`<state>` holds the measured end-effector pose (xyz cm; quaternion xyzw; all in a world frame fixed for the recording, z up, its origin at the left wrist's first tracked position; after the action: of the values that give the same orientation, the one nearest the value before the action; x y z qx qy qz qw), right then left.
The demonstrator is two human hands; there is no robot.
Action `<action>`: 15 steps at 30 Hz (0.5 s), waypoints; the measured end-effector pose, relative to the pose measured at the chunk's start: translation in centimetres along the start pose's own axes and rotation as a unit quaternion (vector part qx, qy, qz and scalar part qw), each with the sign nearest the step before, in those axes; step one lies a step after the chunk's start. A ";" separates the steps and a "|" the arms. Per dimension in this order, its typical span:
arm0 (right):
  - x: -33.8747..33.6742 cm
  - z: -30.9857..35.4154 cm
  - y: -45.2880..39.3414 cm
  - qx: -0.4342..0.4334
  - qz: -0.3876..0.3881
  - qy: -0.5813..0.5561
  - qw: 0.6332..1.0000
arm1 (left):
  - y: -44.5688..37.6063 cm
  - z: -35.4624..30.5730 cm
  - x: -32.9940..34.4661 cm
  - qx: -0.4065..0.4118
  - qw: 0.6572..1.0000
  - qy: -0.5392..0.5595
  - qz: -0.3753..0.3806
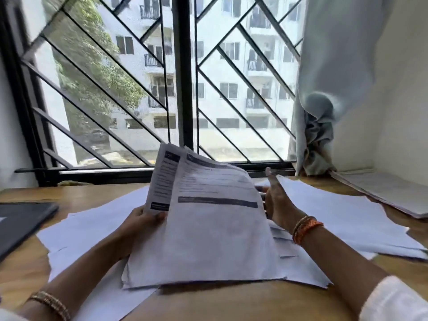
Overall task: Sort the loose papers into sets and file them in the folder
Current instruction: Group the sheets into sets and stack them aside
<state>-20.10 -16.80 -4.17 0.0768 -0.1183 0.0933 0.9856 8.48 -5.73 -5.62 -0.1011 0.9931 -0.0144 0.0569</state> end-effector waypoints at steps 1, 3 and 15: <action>0.1 0.4 0.2 -0.047 -0.018 0.030 0.998 | 0.0 -0.1 0.1 0.005 1.000 -0.006 -0.006; 0.2 0.6 0.6 -0.136 -0.059 0.056 0.987 | 0.1 -0.2 0.1 0.022 1.000 -0.007 -0.020; 0.8 1.1 1.9 -0.203 -0.016 -0.015 0.979 | -0.1 0.0 0.0 0.052 0.999 0.015 0.002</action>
<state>-19.95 -15.06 -2.65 -0.1217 -0.1481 0.0503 0.9802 8.54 -5.85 -5.64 -0.0960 0.9920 -0.0669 0.0476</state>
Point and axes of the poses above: each hand's wrist, its own y-axis away from the middle knuckle, its own x-axis out of the palm, z = x × y, the point moved 7 cm from there along -y, towards the middle knuckle, and after that the axes turned 5 degrees about -y, right-handed, at the moved point
